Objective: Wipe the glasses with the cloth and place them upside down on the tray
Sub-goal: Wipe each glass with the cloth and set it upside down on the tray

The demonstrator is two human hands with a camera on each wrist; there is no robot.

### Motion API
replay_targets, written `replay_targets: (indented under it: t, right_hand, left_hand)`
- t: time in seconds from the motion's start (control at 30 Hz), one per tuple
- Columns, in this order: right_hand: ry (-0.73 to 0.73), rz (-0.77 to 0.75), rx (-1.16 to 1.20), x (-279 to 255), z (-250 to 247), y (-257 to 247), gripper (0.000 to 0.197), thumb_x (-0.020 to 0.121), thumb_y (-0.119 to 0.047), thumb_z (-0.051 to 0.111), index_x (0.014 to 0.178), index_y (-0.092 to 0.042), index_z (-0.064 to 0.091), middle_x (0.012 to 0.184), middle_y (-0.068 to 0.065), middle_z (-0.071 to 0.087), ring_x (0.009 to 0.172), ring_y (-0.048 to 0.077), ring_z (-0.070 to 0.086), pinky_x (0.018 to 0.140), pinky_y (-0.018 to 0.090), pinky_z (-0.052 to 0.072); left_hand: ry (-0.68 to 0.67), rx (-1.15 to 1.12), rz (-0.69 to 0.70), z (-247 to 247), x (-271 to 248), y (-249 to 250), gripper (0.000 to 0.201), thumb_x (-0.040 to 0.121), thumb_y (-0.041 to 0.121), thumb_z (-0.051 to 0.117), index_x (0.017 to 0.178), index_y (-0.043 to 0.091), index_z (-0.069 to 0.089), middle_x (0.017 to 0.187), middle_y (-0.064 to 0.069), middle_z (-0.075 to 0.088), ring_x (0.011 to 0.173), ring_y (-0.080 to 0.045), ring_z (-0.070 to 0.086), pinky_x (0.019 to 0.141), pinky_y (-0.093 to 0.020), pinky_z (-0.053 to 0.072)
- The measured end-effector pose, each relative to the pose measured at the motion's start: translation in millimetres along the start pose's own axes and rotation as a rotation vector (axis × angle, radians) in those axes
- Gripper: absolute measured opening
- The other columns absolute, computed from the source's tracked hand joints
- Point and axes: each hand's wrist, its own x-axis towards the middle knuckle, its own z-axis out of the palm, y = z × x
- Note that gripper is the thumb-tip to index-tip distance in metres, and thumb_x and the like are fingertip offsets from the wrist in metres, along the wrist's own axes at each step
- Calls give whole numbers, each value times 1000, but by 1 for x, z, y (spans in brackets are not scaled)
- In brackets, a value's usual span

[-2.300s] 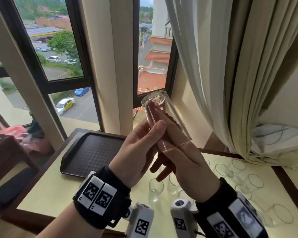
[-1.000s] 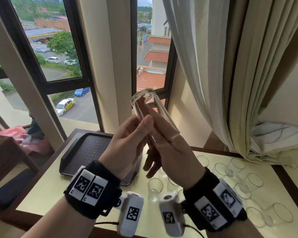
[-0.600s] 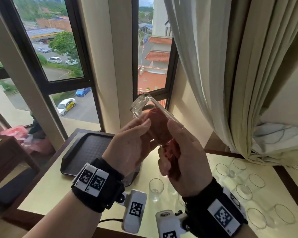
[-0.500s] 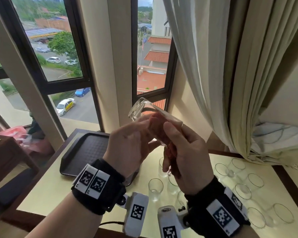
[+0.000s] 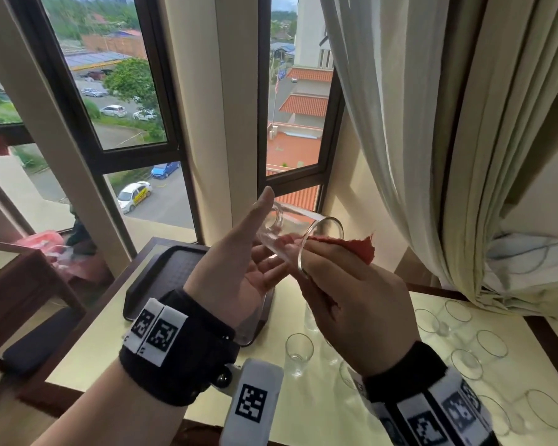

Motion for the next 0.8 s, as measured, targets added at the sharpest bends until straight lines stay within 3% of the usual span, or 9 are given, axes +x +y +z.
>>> replay_targets:
  t: [0.1, 0.17, 0.23, 0.3, 0.37, 0.5, 0.6, 0.7, 0.8]
  right_hand:
    - [-174, 107, 34, 5, 6, 3, 47, 98, -24, 72, 143, -31, 62, 147, -16, 61, 117, 9, 69, 81, 31, 64]
    - [-307, 193, 158, 5, 12, 2, 80, 90, -19, 75, 159, -39, 40, 162, -24, 40, 135, 3, 57, 104, 31, 56]
    - [-396, 275, 397, 6, 14, -1, 101, 85, -13, 76, 164, -46, 22, 164, -27, 35, 138, -7, 49, 111, 27, 51]
    - [-444, 391, 694, 6, 10, -6, 109, 85, -2, 76, 160, -56, 18, 144, -7, 62, 105, 2, 71, 83, 28, 63]
    - [-459, 514, 1074, 8, 3, -14, 110, 87, 10, 74, 158, -57, 24, 105, 9, 76, 71, 18, 76, 55, 32, 61]
    - [-326, 632, 1524, 7, 2, -22, 99, 81, 13, 68, 151, -53, 44, 72, 8, 72, 52, 20, 67, 43, 26, 54]
    - [-347, 595, 1309, 4, 2, -19, 103, 81, 17, 64, 142, -65, 47, 74, -3, 70, 53, 20, 66, 44, 29, 55]
    - [-369, 328, 592, 7, 0, -10, 102, 80, 9, 58, 151, -61, 35, 117, -36, 65, 86, 3, 71, 73, 18, 57]
    - [-457, 209, 156, 9, 6, -9, 105, 87, -4, 63, 164, -49, 9, 162, -18, 43, 101, 26, 75, 91, 37, 63]
  left_hand:
    - [-27, 52, 71, -1, -2, -3, 51, 96, 43, 72, 126, 2, 68, 102, -18, 79, 88, -27, 80, 77, -34, 67]
    - [-62, 109, 116, -4, -1, -7, 51, 99, 39, 69, 127, -3, 69, 115, -25, 76, 102, -34, 77, 87, -38, 66]
    - [-110, 128, 136, -8, 3, -11, 55, 96, 39, 70, 129, -6, 68, 118, -26, 73, 108, -36, 74, 91, -40, 64]
    - [-163, 105, 137, -12, 8, -13, 54, 96, 41, 71, 127, -3, 71, 121, -30, 69, 111, -38, 70, 101, -47, 61]
    - [-243, 79, 119, -16, 12, -17, 62, 100, 48, 66, 137, -2, 66, 134, -36, 60, 122, -43, 58, 118, -60, 43]
    - [-336, 10, 147, -12, 17, -22, 93, 95, 62, 70, 156, -4, 44, 138, -26, 53, 128, -41, 50, 124, -60, 30]
    - [-276, -23, 201, -13, 19, -20, 83, 97, 58, 69, 151, -3, 51, 132, -25, 61, 122, -38, 60, 120, -59, 38]
    - [-176, 27, 263, -21, 22, -18, 67, 100, 51, 61, 143, -2, 61, 125, -21, 71, 113, -33, 71, 106, -48, 55]
    - [-191, 86, 266, -20, 20, -23, 54, 95, 39, 60, 131, -2, 66, 119, -21, 73, 108, -34, 72, 96, -44, 61]
